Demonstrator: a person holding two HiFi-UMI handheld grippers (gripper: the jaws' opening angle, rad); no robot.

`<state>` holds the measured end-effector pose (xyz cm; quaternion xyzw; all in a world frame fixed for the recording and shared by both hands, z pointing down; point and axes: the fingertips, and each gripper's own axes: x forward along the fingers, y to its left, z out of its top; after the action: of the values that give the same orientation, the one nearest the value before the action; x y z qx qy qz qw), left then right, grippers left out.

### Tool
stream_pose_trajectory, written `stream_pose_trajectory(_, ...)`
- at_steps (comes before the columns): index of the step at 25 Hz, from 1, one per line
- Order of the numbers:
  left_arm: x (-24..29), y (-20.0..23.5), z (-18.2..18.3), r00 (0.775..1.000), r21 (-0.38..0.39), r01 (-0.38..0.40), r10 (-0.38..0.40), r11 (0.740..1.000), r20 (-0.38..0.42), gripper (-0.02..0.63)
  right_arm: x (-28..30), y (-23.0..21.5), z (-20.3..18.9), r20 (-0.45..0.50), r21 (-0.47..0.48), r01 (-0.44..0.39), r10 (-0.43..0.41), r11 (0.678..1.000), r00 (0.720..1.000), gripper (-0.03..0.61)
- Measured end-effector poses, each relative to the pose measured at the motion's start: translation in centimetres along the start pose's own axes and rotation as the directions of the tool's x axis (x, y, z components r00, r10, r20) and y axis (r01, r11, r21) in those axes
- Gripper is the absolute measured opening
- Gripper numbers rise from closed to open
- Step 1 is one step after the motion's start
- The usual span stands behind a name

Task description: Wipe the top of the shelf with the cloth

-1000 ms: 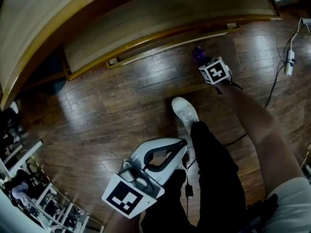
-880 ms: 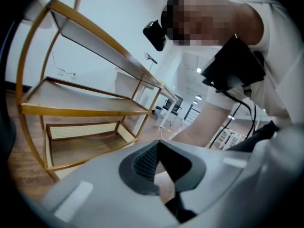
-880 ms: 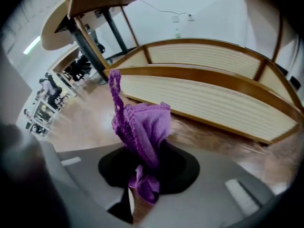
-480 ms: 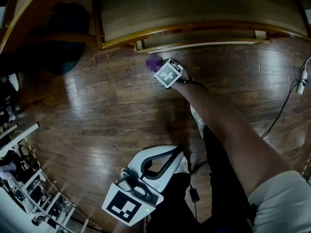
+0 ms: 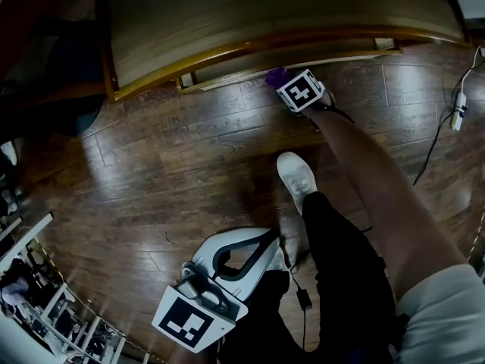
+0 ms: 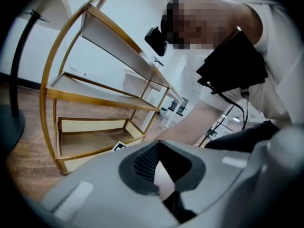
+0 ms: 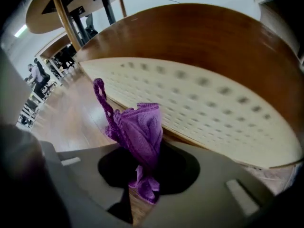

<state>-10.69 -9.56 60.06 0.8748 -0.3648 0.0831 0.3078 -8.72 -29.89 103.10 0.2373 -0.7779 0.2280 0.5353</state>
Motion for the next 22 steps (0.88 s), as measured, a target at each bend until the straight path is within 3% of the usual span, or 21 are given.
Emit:
stream_pose_trajectory(6,2.6,-0.7,-0.1,0.996,0.03,0.072,-0.07,0.997,-0.052,0.018,-2.8,-11.4,-7.7,-0.072,0.106,0.132,-0.125,0.986,0.99,0.1)
stream_pose_trajectory(10,4.6,-1.2,-0.5,0.989,0.048,0.121,-0.117,0.991,-0.087,0.018,-5.4,-17.1,-10.3,-0.079,0.141,0.203,-0.194,0.969,0.978,0.1)
stream_pose_trajectory(15,6.6,-1.7,-0.6,0.981,0.066,0.163,-0.154,0.984,-0.117,0.018,-7.5,-21.9,-14.5,-0.133,0.279,0.195,-0.163,0.94,0.978,0.1)
stream_pose_trajectory(18,6.9,-1.8,-0.1,0.98,0.085,0.169,-0.159,0.982,-0.116,0.018,-10.5,-27.4,-16.8,-0.193,0.242,0.356,-0.315,0.902,0.929,0.1)
stream_pose_trajectory(20,6.6,-2.0,0.3,0.982,0.087,0.163,-0.153,0.983,-0.109,0.018,-12.4,-28.2,-17.4,-0.195,0.255,0.39,-0.348,0.885,0.917,0.1)
stream_pose_trajectory(22,6.0,-2.6,0.9,0.984,0.087,0.153,-0.144,0.984,-0.104,0.018,-13.4,-25.9,-17.6,-0.162,0.292,0.335,-0.299,0.896,0.94,0.1)
